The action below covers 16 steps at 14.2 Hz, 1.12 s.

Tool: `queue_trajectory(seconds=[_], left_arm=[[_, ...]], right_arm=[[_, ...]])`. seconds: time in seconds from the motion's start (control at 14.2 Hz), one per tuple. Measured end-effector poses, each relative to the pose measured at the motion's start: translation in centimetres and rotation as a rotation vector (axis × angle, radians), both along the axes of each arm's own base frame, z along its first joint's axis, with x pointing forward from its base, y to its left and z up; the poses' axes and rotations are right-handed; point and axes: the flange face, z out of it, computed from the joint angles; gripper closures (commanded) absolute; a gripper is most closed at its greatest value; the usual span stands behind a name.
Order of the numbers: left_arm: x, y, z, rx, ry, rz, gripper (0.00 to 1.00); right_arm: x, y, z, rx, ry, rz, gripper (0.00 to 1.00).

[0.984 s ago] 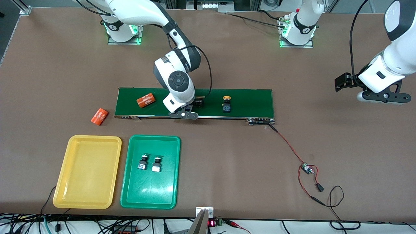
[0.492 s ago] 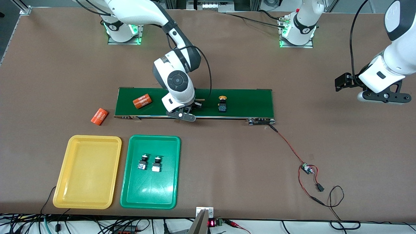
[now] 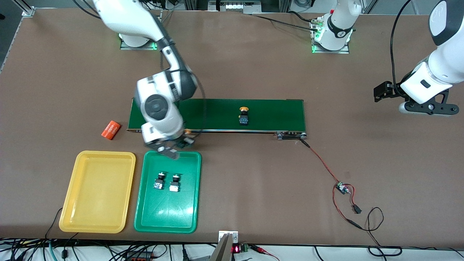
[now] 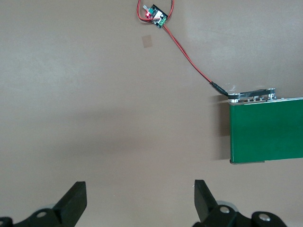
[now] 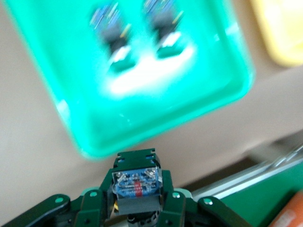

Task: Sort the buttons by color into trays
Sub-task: 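Carry the orange-cap button over the yellow tray with the right gripper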

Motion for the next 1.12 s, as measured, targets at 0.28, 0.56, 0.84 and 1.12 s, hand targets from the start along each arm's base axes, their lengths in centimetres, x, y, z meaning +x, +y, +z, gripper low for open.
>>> queue_trajectory(seconds=[0.28,0.56,0.84,1.12], left_arm=[[0.0,0.1,0.0,0.000,0.000,0.001,0.00],[0.0,0.1,0.0,0.000,0.000,0.001,0.00],[0.0,0.1,0.0,0.000,0.000,0.001,0.00],[0.0,0.1,0.0,0.000,0.000,0.001,0.00]], right_arm=[[4.1,-10.0,-0.6,-0.028,0.009,0.067,1.00],[6.8,-17.4,-4.1,-0.159,0.049,0.211,1.00],[8.7,-24.0,-6.2,-0.213,0.056,0.319,1.00],[9.4,-27.6,-8.4,-0.226,0.035,0.373,1.00]])
